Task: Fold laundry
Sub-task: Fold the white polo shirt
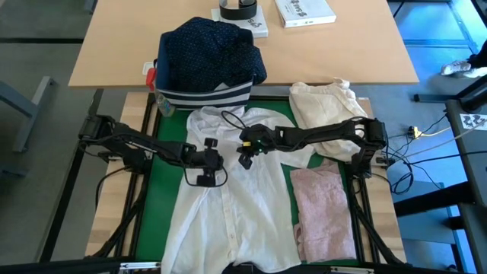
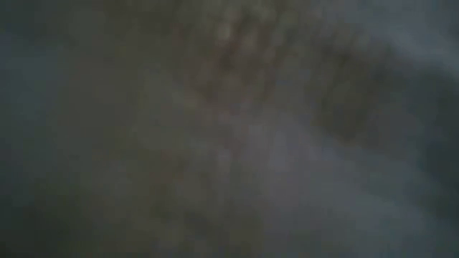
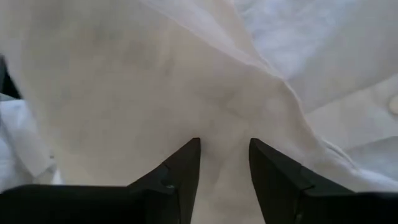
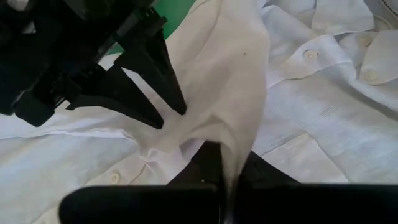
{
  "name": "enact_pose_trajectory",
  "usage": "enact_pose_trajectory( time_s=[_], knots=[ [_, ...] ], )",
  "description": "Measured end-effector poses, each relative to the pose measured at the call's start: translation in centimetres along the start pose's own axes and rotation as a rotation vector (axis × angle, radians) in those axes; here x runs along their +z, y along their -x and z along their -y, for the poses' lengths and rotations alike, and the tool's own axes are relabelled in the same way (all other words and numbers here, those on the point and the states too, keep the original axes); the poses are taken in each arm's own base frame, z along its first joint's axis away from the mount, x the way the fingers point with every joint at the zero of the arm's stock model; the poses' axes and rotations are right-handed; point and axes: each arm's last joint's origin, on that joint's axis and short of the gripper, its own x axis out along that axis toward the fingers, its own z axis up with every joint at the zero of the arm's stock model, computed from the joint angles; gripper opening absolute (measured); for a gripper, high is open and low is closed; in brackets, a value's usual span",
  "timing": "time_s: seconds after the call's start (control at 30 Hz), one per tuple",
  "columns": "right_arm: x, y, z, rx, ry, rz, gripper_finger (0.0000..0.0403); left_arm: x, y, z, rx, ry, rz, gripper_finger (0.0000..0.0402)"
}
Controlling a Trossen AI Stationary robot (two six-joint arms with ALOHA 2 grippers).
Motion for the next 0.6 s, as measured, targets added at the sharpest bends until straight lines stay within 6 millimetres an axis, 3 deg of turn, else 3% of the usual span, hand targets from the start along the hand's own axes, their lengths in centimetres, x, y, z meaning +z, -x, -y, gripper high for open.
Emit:
enact_pose_trajectory(
  time_s=[0.3, 0.47, 0.6],
  knots=[
    [-0.1, 0.0, 0.1, -0.012, -0.002, -0.006, 0.0005, 0.7, 1.1, -1.9, 0.072, 0.026, 0.047, 0.0008],
    [-0.7, 0.1, 0.2, -0.027, -0.009, -0.075, 0.0006, 2.4, 4.4, -4.4, 0.068, 0.096, 0.155, 0.0002],
    [-1.0, 1.0, 0.3, -0.052, -0.037, -0.139, 0.0006, 4.0, 7.7, -7.7, 0.094, 0.195, 0.305, 0.0001]
  ],
)
